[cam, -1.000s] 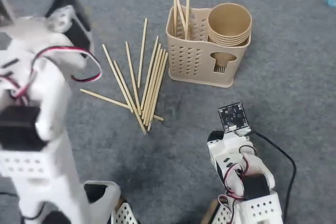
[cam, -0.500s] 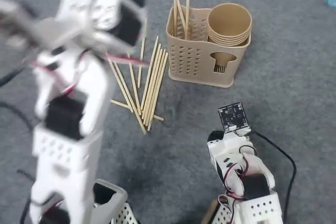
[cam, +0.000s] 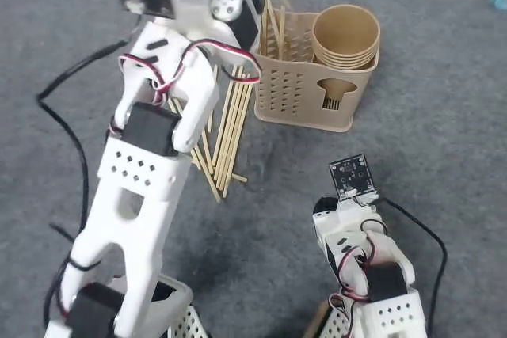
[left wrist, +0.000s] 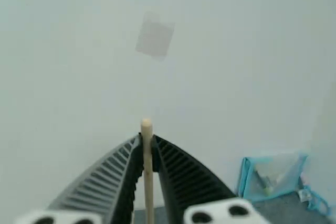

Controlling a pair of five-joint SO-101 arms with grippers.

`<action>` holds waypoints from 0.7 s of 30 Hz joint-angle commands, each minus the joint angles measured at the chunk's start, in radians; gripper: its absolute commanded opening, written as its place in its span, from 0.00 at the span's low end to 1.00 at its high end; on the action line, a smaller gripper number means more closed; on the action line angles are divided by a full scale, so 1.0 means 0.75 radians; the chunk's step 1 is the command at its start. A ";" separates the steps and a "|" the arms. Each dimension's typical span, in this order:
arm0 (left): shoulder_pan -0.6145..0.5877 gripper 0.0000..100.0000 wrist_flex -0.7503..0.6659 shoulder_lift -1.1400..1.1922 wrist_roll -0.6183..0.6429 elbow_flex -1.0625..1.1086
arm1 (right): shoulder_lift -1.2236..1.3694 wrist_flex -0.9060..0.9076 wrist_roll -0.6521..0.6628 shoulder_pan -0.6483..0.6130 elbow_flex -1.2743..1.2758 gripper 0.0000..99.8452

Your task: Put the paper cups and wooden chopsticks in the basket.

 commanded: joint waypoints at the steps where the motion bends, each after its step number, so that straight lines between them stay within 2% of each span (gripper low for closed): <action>1: 0.010 0.01 0.106 0.008 -0.137 0.013 | -0.019 -0.021 0.031 0.011 0.029 0.01; 8: 0.008 0.01 0.115 0.147 -0.151 0.089 | -0.019 -0.021 0.031 0.011 0.029 0.01; 13: 0.008 0.02 -0.078 0.291 -0.147 0.097 | -0.019 -0.021 0.031 0.011 0.029 0.01; 19: 0.008 0.19 -0.033 0.313 -0.145 0.089 | -0.019 -0.024 0.031 0.011 0.029 0.01; 21: 0.004 0.21 -0.020 0.293 -0.145 0.097 | -0.019 -0.024 0.031 0.011 0.029 0.01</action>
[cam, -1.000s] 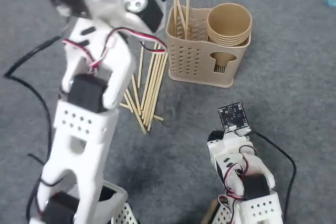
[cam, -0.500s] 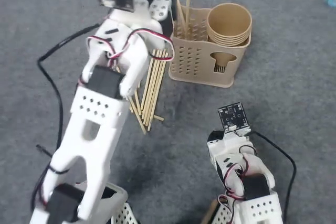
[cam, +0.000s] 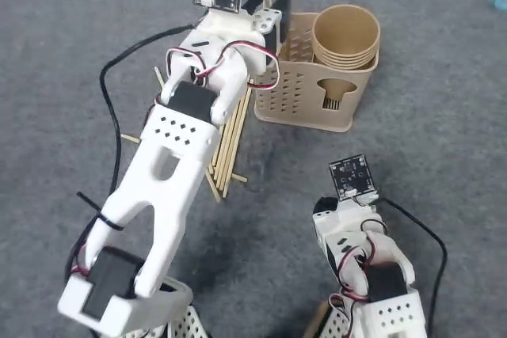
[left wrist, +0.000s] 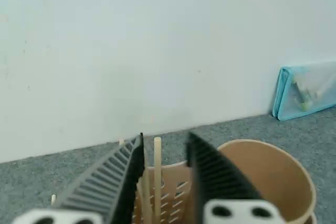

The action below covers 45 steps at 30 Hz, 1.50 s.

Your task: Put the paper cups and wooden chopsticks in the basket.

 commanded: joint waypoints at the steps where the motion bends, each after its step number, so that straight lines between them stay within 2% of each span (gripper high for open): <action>1: -0.008 0.21 0.016 -0.047 -0.008 -0.005 | -0.019 -0.024 0.031 0.011 0.029 0.01; 9: -0.110 0.15 0.131 -0.239 -0.008 -0.005 | -0.019 -0.024 0.033 0.011 0.029 0.01; 15: -0.276 0.09 0.321 -0.362 -0.004 -0.005 | -0.019 -0.015 0.033 0.011 0.029 0.01; 19: -0.419 0.04 0.438 -0.327 0.143 -0.005 | -0.019 -0.013 0.033 0.011 0.029 0.01; 24: -0.571 0.01 0.493 -0.155 0.299 -0.011 | -0.019 -0.009 0.033 0.011 0.029 0.01; 32: -0.614 0.01 0.485 0.223 0.315 -0.056 | -0.019 -0.009 0.029 0.011 0.029 0.01; 41: -0.691 0.01 0.499 0.732 0.319 -0.437 | -0.019 -0.009 0.029 0.011 0.029 0.01; 45: -0.712 0.02 0.653 0.939 0.319 -0.682 | -0.019 -0.009 0.031 0.011 0.029 0.01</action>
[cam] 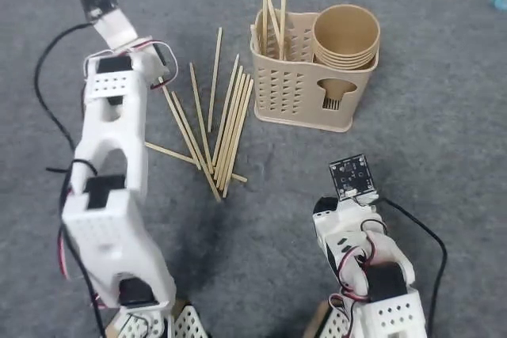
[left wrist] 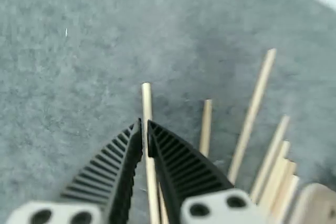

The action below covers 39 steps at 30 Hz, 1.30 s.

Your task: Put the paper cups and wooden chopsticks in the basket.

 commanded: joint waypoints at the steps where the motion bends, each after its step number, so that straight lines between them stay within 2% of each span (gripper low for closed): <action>1: -0.016 0.02 0.186 0.182 0.020 -0.328 | -0.019 -0.009 0.031 0.011 0.029 0.01; 8: -0.010 0.16 0.501 0.542 0.059 -0.877 | -0.019 -0.009 0.031 0.011 0.029 0.01; 19: -0.014 0.16 0.685 1.123 0.065 -1.634 | -0.019 -0.013 0.031 0.011 0.029 0.01; 22: -0.010 0.12 0.698 1.250 0.065 -1.789 | -0.019 -0.015 0.033 0.011 0.029 0.01; 26: -0.008 0.00 0.722 1.367 0.065 -1.998 | -0.019 -0.015 0.033 0.011 0.029 0.01; 32: 0.010 0.01 0.851 1.320 0.065 -2.020 | -0.019 -0.021 0.033 0.011 0.029 0.01; 39: 0.076 0.01 1.176 1.027 0.061 -2.020 | -0.019 -0.021 0.033 0.011 0.029 0.01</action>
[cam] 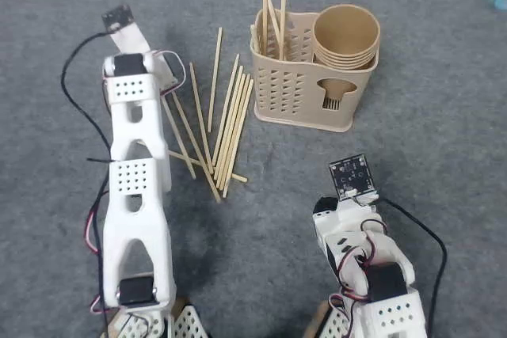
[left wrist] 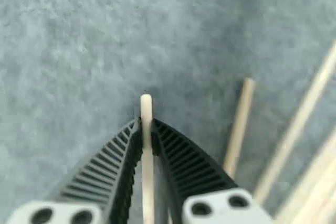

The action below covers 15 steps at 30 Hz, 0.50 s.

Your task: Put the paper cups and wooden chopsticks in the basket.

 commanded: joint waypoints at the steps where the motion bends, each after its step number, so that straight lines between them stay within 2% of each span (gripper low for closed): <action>1: 0.080 0.01 0.227 -0.323 0.014 -0.046 | -0.019 -0.021 0.033 0.011 0.029 0.01; 15: 0.149 0.01 0.239 -0.892 0.016 -0.028 | -0.019 -0.019 0.033 0.013 0.029 0.01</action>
